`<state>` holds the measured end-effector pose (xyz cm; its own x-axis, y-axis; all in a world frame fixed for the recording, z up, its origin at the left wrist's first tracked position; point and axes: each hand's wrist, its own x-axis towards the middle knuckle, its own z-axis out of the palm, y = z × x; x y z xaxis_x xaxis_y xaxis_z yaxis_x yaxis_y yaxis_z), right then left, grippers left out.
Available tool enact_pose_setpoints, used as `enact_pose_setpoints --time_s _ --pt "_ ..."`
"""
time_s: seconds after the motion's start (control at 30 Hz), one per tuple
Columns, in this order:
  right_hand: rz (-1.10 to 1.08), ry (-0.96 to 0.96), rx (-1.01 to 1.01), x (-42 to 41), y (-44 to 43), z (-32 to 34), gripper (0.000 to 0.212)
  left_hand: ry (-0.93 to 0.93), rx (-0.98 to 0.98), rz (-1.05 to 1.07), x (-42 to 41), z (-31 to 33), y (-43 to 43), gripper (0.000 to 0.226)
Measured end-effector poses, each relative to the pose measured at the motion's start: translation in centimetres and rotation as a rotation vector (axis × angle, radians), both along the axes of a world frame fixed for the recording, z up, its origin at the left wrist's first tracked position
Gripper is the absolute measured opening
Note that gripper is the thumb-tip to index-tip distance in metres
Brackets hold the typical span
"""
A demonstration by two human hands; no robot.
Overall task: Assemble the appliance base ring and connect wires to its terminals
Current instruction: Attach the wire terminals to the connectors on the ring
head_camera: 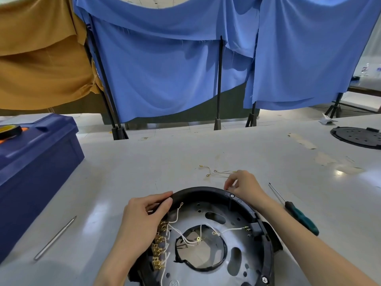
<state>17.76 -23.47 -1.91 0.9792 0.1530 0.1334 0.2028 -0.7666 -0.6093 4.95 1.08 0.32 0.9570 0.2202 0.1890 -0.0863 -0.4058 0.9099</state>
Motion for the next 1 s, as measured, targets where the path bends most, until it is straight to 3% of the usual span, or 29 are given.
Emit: enact_pose_setpoints --time_s 0.17,0.33,0.53,0.63,0.8,1.0 --pt "-0.094 -0.017 0.084 0.8 -0.7 -0.8 0.019 -0.004 -0.014 -0.006 0.0 0.0 0.0 0.019" --pt "-0.096 0.006 0.382 -0.1 -1.3 -0.2 0.016 0.003 -0.004 0.001 0.0 0.1 -0.1 0.020" --pt "0.125 0.086 0.840 -3.1 0.4 4.0 0.015 -0.134 0.157 0.060 -0.8 1.3 -0.7 0.016" --pt "0.323 0.196 0.984 -4.9 2.0 6.2 0.018 -0.249 0.086 0.026 -1.8 2.9 -1.5 0.019" --pt "0.582 0.333 0.959 -7.6 4.6 7.2 0.013 -0.352 -0.050 -0.070 -3.2 4.7 -3.6 0.016" --pt "0.522 0.304 0.886 -8.7 5.4 7.0 0.013 -0.402 -0.035 -0.004 -3.5 4.7 -3.5 0.011"
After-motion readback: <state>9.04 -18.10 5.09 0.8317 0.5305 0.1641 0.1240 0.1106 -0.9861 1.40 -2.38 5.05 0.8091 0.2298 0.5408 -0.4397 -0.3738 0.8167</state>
